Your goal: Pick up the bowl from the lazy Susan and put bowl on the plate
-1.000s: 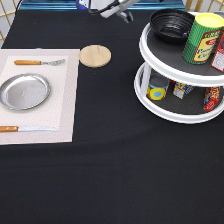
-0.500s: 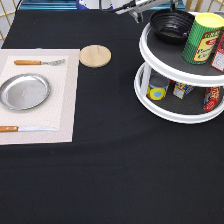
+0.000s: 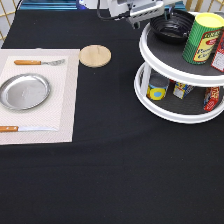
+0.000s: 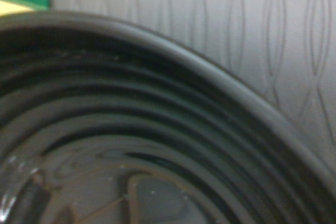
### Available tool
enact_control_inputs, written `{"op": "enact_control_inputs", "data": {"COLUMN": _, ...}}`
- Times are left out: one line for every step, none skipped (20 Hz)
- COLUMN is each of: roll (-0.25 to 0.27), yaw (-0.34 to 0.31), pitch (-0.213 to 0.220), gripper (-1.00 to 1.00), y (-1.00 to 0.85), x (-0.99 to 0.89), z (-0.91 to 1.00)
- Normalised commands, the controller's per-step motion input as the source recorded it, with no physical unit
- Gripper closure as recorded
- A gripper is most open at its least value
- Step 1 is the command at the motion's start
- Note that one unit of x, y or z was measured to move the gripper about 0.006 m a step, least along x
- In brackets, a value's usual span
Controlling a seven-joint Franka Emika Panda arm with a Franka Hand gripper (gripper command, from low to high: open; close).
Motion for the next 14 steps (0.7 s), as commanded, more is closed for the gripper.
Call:
{"op": "enact_control_inputs", "data": {"roll": -0.111, "yaw": 0.0, "pitch": 0.032, "gripper": 1.0, "y": 0.11, "x": 0.0, "z": 0.23}}
{"op": "enact_control_inputs", "data": {"roll": -0.12, "yaw": 0.0, "pitch": 0.029, "gripper": 1.0, "y": 0.11, "x": 0.01, "z": 0.2}}
{"op": "enact_control_inputs", "data": {"roll": -0.122, "yaw": 0.0, "pitch": 0.021, "gripper": 1.0, "y": 0.09, "x": 0.0, "z": 0.15}}
{"op": "enact_control_inputs", "data": {"roll": -0.125, "yaw": 0.0, "pitch": 0.013, "gripper": 1.0, "y": 0.13, "x": 0.0, "z": 0.16}}
{"op": "enact_control_inputs", "data": {"roll": -0.131, "yaw": 0.0, "pitch": 0.007, "gripper": 1.0, "y": 0.14, "x": 0.0, "z": 0.15}}
{"op": "enact_control_inputs", "data": {"roll": -0.116, "yaw": 0.0, "pitch": 0.012, "gripper": 1.0, "y": 0.13, "x": 0.0, "z": 0.18}}
{"op": "enact_control_inputs", "data": {"roll": -0.108, "yaw": 0.0, "pitch": 0.001, "gripper": 1.0, "y": 0.15, "x": 0.0, "z": 0.11}}
{"op": "enact_control_inputs", "data": {"roll": -0.091, "yaw": 0.0, "pitch": 0.0, "gripper": 1.0, "y": 0.09, "x": 0.0, "z": 0.08}}
{"op": "enact_control_inputs", "data": {"roll": -0.087, "yaw": 0.0, "pitch": 0.0, "gripper": 1.0, "y": 0.07, "x": 0.01, "z": 0.03}}
{"op": "enact_control_inputs", "data": {"roll": -0.079, "yaw": 0.0, "pitch": 0.0, "gripper": 1.0, "y": 0.05, "x": 0.04, "z": 0.0}}
{"op": "enact_control_inputs", "data": {"roll": -0.06, "yaw": 0.001, "pitch": 0.0, "gripper": 1.0, "y": 0.02, "x": 0.06, "z": 0.0}}
{"op": "enact_control_inputs", "data": {"roll": -0.049, "yaw": 0.004, "pitch": 0.0, "gripper": 1.0, "y": 0.0, "x": 0.06, "z": 0.0}}
{"op": "enact_control_inputs", "data": {"roll": -0.042, "yaw": 0.007, "pitch": 0.0, "gripper": 1.0, "y": 0.0, "x": 0.01, "z": 0.0}}
{"op": "enact_control_inputs", "data": {"roll": -0.04, "yaw": 0.013, "pitch": 0.0, "gripper": 1.0, "y": 0.0, "x": 0.0, "z": 0.08}}
